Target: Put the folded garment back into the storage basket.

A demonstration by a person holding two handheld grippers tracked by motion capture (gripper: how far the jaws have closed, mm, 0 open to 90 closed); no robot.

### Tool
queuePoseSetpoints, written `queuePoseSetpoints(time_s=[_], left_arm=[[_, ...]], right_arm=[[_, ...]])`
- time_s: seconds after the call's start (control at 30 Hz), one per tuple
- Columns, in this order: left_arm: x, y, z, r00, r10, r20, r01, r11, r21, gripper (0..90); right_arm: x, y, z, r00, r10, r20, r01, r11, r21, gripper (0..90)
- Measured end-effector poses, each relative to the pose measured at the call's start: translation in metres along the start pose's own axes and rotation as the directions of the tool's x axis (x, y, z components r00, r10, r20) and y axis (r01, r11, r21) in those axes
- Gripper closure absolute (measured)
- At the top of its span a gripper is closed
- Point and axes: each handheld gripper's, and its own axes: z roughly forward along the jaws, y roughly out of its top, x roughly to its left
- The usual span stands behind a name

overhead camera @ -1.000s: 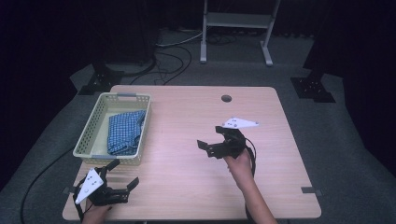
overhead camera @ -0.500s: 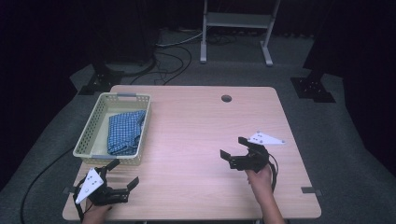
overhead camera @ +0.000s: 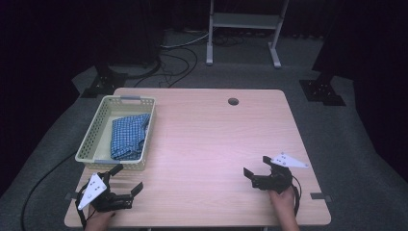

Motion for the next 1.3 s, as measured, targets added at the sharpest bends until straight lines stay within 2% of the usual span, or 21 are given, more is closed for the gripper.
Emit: queuePoseSetpoints(time_s=[0.1, 0.33, 0.4, 0.57, 0.67, 0.83, 0.9, 1.17, 1.3], left_arm=[[0.0, 0.0, 0.0, 1.0, 0.0, -0.002, 0.0, 1.0, 0.001, 0.0], [0.0, 0.0, 0.0, 1.0, 0.001, -0.005, -0.001, 1.0, 0.004, 0.0], [0.0, 0.0, 0.0, 1.0, 0.002, -0.007, -0.002, 1.0, 0.004, 0.0], [-0.001, 0.0, 0.0, 1.0, 0.005, -0.006, -0.005, 1.0, 0.001, 0.0], [0.0, 0.0, 0.0, 1.0, 0.003, -0.002, -0.003, 1.0, 0.005, 0.0], [0.0, 0.0, 0.0, 1.0, 0.004, -0.003, -0.004, 1.0, 0.005, 0.0], [-0.001, 0.0, 0.001, 1.0, 0.004, -0.003, -0.004, 1.0, 0.008, 0.0], [-0.001, 0.0, 0.001, 1.0, 0.006, -0.003, -0.006, 0.9999, 0.012, 0.0], [-0.001, 0.0, 0.001, 1.0, 0.006, -0.003, -0.006, 0.9999, 0.012, 0.0]], right_arm=[[-0.004, -0.009, -0.002, 0.9989, -0.016, 0.044, 0.015, 1.0, 0.024, 4.0], [-0.012, -0.027, -0.011, 0.9949, 0.006, 0.101, -0.01, 0.999, 0.042, 3.7], [-0.012, -0.03, -0.012, 0.9901, 0.01, 0.14, -0.015, 0.999, 0.034, 3.7], [-0.009, -0.033, -0.015, 0.9827, 0.001, 0.185, -0.001, 1.0, 0.002, 3.7], [-0.007, -0.033, -0.012, 0.9714, -0.016, 0.237, 0.014, 1.0, 0.013, 3.7], [-0.007, -0.031, -0.009, 0.9688, -0.012, 0.248, 0.002, 0.999, 0.041, 3.7], [-0.009, -0.031, -0.008, 0.9685, 0.006, 0.249, -0.017, 0.999, 0.046, 3.7], [-0.012, -0.031, -0.009, 0.9682, 0.034, 0.248, -0.045, 0.998, 0.039, 3.7], [-0.011, -0.031, -0.009, 0.9668, 0.027, 0.254, -0.037, 0.999, 0.037, 3.7]])
